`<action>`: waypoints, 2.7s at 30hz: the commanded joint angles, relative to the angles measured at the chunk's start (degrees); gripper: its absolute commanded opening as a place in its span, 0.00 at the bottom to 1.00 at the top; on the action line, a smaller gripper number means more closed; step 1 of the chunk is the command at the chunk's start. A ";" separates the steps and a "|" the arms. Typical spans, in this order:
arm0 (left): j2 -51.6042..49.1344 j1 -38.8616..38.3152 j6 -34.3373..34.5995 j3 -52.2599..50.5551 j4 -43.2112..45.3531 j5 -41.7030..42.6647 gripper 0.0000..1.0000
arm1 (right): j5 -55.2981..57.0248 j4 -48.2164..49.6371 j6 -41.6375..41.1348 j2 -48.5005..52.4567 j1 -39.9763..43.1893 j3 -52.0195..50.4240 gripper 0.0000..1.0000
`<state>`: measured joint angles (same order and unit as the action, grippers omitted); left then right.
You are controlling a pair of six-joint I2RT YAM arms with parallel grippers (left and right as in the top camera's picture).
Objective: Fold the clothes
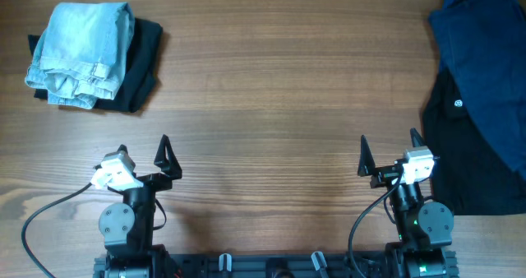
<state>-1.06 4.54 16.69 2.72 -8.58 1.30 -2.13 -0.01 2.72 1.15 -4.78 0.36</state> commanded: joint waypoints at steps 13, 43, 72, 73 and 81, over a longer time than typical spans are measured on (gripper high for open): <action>0.31 -0.26 0.09 -0.55 0.35 -0.74 1.00 | -0.70 0.13 0.15 -0.57 0.31 -0.07 1.00; 0.31 -0.26 0.55 -0.48 10.60 13.46 1.00 | 9.42 20.83 13.44 -0.57 0.31 -0.04 1.00; -74.31 -0.31 1.79 64.32 -15.28 30.32 1.00 | -12.24 -18.36 7.69 60.00 0.28 63.52 1.00; -75.63 -0.31 1.79 64.32 -16.22 31.54 1.00 | -17.38 -19.56 7.52 62.03 0.28 64.11 1.00; -78.25 -0.33 1.55 64.39 -16.76 35.69 1.00 | -32.96 -24.83 7.58 75.65 0.31 63.80 1.00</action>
<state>-79.44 4.45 18.37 66.61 -25.78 34.24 -27.70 -24.23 10.55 73.32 -4.51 62.96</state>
